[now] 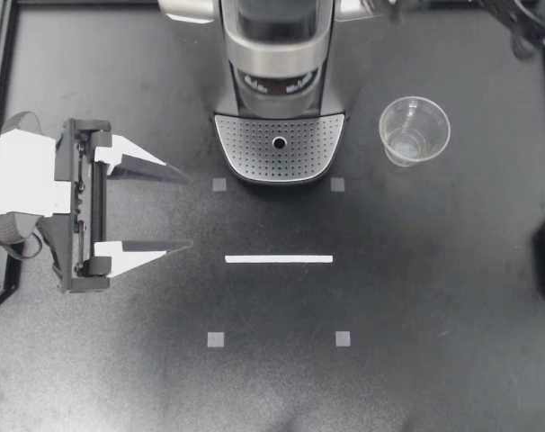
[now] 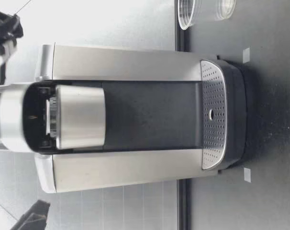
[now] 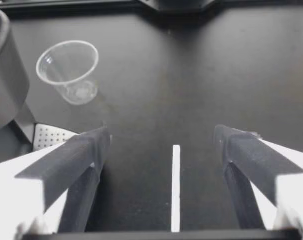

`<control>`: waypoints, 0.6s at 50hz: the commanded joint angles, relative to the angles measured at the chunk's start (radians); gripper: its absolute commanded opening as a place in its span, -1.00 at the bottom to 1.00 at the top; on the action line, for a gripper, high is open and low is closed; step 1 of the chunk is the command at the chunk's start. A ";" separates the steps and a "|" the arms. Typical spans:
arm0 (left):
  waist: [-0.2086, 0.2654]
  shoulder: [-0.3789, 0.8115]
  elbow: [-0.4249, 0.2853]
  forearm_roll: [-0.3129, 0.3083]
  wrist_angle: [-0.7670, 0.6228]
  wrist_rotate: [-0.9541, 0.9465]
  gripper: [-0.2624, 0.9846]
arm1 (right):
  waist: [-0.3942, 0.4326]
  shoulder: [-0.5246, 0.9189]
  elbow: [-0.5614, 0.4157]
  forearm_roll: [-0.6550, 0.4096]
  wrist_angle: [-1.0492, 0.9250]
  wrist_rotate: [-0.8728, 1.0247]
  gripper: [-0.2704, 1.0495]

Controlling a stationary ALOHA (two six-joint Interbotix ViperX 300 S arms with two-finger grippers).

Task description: Place the coffee capsule inside the capsule container, then place the cup onto the center of the cup tray, then push the 'Hot Water' and 'Travel Mug' buttons.

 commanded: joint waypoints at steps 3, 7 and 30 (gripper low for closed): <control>0.005 -0.011 -0.018 0.005 -0.005 0.002 0.68 | 0.038 -0.052 0.020 -0.002 -0.018 0.002 -0.52; 0.005 -0.011 -0.020 0.005 -0.006 0.002 0.68 | 0.055 -0.066 0.038 -0.002 -0.021 0.005 -0.52; 0.005 -0.011 -0.017 0.005 -0.008 0.000 0.68 | 0.129 -0.057 0.101 0.003 -0.021 0.017 -0.52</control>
